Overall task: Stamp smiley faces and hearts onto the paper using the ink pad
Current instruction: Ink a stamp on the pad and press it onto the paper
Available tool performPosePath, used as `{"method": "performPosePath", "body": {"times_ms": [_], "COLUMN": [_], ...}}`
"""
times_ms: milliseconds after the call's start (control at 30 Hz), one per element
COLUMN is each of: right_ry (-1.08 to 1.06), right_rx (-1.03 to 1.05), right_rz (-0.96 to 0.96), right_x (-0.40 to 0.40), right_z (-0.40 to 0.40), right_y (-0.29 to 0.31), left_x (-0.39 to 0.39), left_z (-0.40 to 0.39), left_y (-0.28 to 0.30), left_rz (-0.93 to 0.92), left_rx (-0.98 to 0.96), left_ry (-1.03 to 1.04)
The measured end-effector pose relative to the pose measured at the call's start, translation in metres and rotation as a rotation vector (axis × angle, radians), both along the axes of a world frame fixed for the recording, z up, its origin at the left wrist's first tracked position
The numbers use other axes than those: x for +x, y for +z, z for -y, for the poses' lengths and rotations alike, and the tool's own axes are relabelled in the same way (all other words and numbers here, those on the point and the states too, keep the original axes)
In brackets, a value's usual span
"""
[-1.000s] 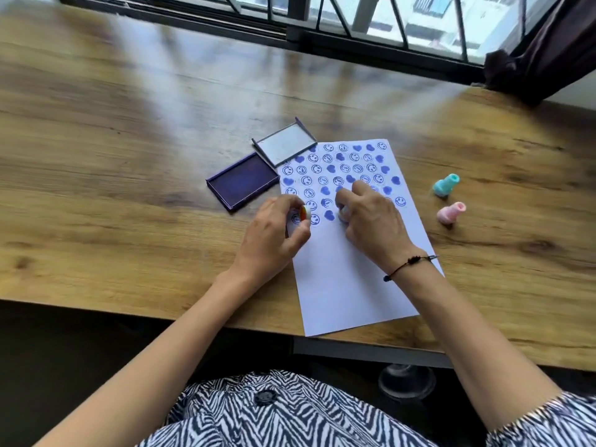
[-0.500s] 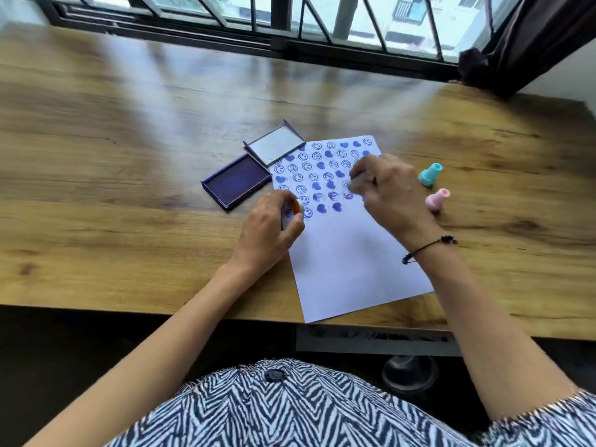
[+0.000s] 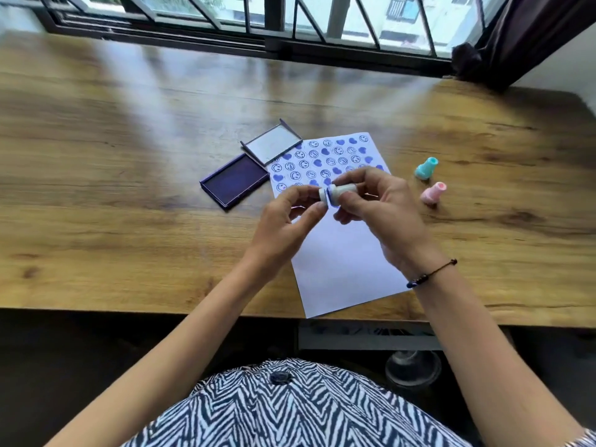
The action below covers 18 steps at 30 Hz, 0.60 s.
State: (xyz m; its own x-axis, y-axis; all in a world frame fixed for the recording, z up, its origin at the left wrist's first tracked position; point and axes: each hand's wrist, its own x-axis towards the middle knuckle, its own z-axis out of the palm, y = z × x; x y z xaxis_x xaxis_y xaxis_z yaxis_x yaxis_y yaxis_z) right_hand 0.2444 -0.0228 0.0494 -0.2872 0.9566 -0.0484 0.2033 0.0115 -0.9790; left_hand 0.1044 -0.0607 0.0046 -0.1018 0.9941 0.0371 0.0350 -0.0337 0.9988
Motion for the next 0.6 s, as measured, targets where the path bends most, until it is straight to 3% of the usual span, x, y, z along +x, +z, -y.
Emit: {"method": "performPosePath", "body": {"times_ms": [300, 500, 600], "right_ry": [-0.077, -0.194, -0.259], "right_rx": [0.121, 0.121, 0.121], "right_rz": [0.118, 0.099, 0.235], "right_x": [0.010, 0.032, 0.062], "right_z": [0.009, 0.023, 0.017], "right_y": [-0.008, -0.013, -0.012], "left_x": [0.009, 0.037, 0.061], "left_z": [-0.004, -0.010, -0.025], "left_y": [0.003, 0.003, 0.006], "left_rz": [-0.002, -0.243, -0.351], "left_rx": [-0.003, 0.054, 0.065], "left_ry": [-0.051, -0.078, -0.202]}}
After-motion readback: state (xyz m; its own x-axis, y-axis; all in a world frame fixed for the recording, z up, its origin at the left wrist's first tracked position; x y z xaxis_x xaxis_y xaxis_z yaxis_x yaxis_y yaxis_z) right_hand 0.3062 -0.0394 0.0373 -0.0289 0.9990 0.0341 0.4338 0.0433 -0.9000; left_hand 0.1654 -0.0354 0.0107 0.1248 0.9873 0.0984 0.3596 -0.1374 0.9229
